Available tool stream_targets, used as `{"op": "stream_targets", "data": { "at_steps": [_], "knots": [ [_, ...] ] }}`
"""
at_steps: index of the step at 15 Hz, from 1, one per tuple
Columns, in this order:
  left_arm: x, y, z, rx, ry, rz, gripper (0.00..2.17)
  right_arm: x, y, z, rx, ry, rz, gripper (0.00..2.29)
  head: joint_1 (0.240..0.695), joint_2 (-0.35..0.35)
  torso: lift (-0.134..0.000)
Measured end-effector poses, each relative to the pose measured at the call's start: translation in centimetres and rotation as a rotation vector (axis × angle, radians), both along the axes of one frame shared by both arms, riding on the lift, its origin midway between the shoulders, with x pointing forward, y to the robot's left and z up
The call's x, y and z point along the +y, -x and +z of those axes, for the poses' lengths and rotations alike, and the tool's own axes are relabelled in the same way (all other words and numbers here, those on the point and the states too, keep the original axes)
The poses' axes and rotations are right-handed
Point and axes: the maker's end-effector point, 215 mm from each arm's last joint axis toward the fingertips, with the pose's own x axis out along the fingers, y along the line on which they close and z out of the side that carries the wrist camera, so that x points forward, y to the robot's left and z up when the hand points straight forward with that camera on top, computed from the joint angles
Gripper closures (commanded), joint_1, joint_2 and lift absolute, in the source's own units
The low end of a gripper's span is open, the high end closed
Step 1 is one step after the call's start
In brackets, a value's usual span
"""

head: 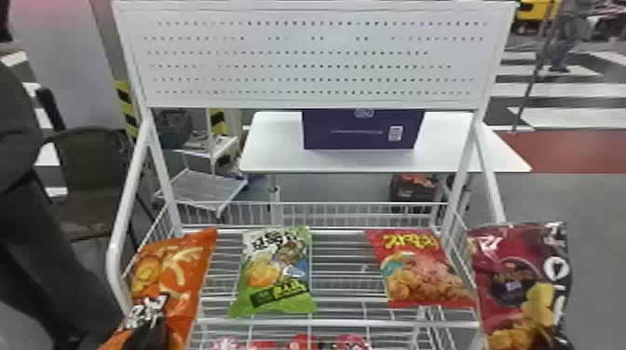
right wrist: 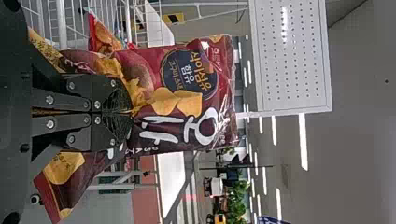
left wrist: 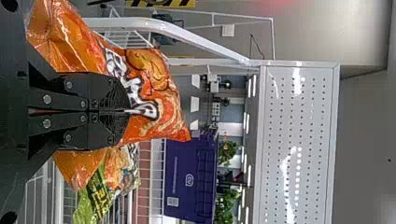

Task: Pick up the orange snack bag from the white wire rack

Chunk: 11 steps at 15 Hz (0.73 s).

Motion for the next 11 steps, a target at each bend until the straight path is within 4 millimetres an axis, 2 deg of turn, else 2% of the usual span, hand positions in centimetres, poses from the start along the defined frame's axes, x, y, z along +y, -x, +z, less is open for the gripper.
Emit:
{"op": "stream_targets", "data": {
  "at_steps": [11],
  "knots": [
    [-0.16, -0.06, 0.06, -0.004, 0.001, -0.001, 2.13, 0.06, -0.13, 0.07, -0.003, -0.008, 0.003, 2.1, 0.499, 0.0, 0.0]
  ]
}}
